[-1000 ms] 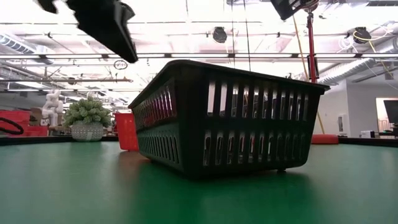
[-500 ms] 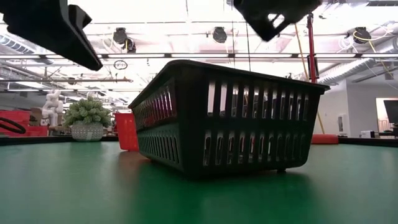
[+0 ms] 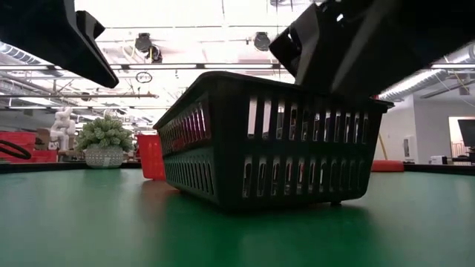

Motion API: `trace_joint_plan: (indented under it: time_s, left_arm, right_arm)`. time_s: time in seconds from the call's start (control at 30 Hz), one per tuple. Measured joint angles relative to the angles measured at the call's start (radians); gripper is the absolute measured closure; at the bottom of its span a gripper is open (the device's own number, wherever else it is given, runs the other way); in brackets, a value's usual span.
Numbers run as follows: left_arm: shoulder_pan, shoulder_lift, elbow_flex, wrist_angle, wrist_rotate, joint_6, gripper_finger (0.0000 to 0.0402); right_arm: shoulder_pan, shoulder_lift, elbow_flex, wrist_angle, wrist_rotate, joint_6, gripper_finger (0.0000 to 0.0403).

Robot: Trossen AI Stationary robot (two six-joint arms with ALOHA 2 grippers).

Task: Stack baskets by color
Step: Stack the bottom black basket on the stacked top black basket

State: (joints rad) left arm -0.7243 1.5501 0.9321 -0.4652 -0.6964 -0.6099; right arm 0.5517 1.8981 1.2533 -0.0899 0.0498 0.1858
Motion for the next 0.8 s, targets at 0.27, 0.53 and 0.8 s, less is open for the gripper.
trace_joint_plan:
  time_s: [0.27,0.53,0.8]
  left_arm:
    - [-0.006,0.000,0.000,0.001,0.000,-0.029,0.0355]
    - [-0.031,0.000,0.000,0.034,0.001,-0.045,0.0355]
    - [-0.047,0.000,0.000,0.060,0.002,-0.050,0.0355]
  right_arm:
    - [-0.009,-0.006,-0.001,-0.004,0.004,-0.051,0.0359]
    - [-0.022,-0.022,-0.001,-0.035,0.002,-0.045,0.0383]
    - [-0.007,-0.173,-0.001,-0.173,0.065,-0.014,0.0397]
